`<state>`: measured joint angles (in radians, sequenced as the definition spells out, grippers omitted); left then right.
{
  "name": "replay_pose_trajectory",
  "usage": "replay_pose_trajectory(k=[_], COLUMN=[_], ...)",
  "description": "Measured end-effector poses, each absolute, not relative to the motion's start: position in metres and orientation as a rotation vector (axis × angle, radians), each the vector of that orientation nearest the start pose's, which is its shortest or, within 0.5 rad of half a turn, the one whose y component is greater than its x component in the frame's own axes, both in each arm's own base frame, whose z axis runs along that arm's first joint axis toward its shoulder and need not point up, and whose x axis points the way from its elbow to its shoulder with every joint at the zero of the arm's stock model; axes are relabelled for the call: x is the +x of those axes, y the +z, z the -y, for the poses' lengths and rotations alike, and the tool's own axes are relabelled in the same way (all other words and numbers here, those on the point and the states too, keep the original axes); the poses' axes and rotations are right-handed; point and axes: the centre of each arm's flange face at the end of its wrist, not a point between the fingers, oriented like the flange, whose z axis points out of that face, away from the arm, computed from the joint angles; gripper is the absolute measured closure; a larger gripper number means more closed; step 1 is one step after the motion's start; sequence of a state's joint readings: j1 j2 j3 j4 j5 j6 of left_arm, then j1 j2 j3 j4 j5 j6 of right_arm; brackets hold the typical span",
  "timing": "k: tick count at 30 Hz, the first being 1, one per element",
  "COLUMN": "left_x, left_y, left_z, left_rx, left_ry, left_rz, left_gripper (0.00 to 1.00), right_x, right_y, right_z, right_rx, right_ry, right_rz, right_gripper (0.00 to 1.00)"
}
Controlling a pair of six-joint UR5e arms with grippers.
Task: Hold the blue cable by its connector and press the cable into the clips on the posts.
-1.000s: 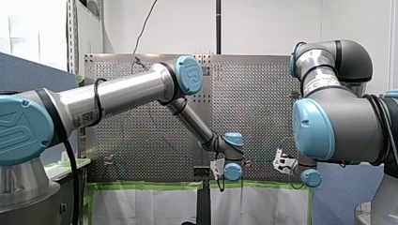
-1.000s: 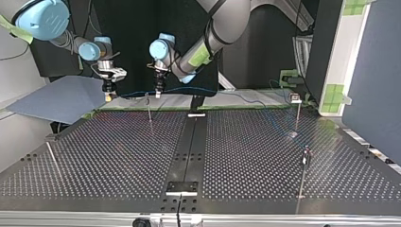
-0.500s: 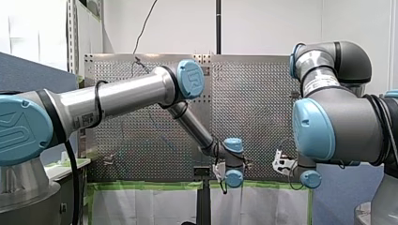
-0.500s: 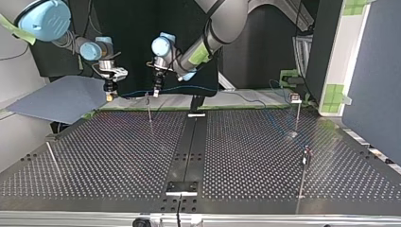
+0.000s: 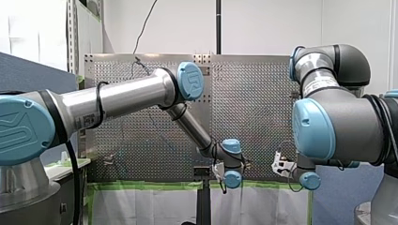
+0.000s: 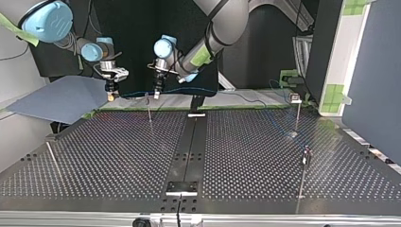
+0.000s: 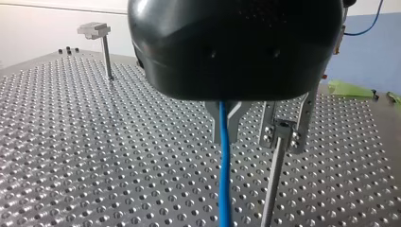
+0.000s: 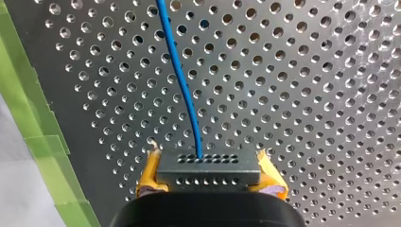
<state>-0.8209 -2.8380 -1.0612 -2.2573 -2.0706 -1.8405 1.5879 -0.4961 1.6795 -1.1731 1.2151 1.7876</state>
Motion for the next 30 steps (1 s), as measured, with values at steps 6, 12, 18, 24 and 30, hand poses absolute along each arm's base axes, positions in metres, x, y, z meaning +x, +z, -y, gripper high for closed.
replay_pose_trajectory(k=[6, 12, 18, 24, 30], left_x=[0.475, 0.479, 0.487, 0.497, 0.495], left_y=[-0.073, -0.087, -0.1, -0.101, -0.104], left_z=[0.635, 0.634, 0.635, 0.632, 0.627], left_rx=[-0.007, 0.01, 0.034, 0.061, 0.098], left_ry=[-0.517, -0.498, -0.461, -0.432, -0.375], left_rz=[-1.491, -1.515, -1.544, -1.573, -1.612], left_gripper=[1.0, 1.0, 1.0, 1.0, 1.0], right_x=[0.18, 0.18, 0.18, 0.18, 0.18], right_y=[-0.099, -0.099, -0.099, -0.098, -0.098], right_z=[0.612, 0.612, 0.613, 0.614, 0.615], right_rx=[1.412, 1.412, 1.412, 1.41, 1.411], right_ry=[1.626, 1.628, 1.626, 1.627, 1.622], right_rz=[1.21, 1.21, 1.21, 1.208, 1.201], right_gripper=[1.0, 1.0, 1.0, 1.0, 1.0])
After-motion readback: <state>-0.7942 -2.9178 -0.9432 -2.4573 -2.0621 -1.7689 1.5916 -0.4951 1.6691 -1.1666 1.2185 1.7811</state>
